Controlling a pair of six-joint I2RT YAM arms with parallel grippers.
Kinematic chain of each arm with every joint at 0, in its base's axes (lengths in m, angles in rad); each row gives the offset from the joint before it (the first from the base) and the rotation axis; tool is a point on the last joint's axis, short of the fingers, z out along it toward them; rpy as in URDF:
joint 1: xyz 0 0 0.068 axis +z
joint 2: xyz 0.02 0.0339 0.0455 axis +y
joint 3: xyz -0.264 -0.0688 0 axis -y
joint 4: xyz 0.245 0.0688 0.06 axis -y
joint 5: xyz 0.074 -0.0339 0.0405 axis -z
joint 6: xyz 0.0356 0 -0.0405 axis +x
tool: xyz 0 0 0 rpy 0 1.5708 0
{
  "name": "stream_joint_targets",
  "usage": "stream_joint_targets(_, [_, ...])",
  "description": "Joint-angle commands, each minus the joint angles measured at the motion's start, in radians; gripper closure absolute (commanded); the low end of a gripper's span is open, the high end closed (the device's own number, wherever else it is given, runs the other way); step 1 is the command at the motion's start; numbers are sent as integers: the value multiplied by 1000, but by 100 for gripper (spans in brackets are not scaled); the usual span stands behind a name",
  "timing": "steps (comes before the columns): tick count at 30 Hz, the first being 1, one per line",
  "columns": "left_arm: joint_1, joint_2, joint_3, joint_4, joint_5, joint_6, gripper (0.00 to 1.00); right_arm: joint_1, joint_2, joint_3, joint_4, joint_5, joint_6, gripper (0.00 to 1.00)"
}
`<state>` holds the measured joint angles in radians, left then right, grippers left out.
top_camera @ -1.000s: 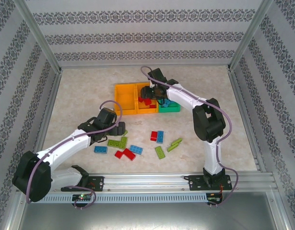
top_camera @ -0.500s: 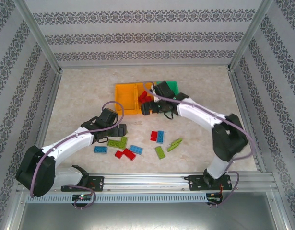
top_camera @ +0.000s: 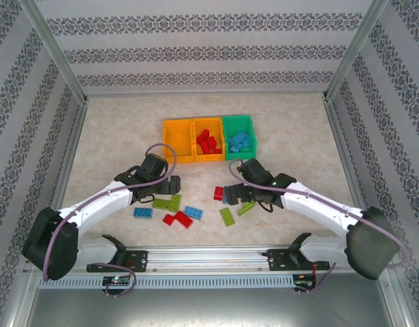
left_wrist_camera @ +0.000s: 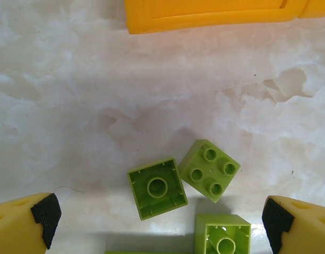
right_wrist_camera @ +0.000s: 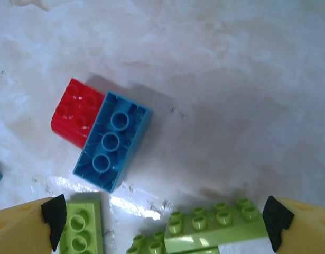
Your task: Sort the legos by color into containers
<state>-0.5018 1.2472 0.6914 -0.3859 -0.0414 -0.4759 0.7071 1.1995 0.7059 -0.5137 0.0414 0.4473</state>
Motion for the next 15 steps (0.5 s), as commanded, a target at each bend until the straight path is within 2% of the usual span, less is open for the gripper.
stream_joint_targets(1, [14,-19,-6,23,19,10,0,16,-54,-49,-48,23,61,3])
stream_joint_targets(9, [14,-20,-16,34,34,-1,0,28,-124,-129,-51,-21,111,7])
stream_joint_targets(15, [14,-22,-17,40,31,-6,0,57,-98,-147,-23,-35,120,8])
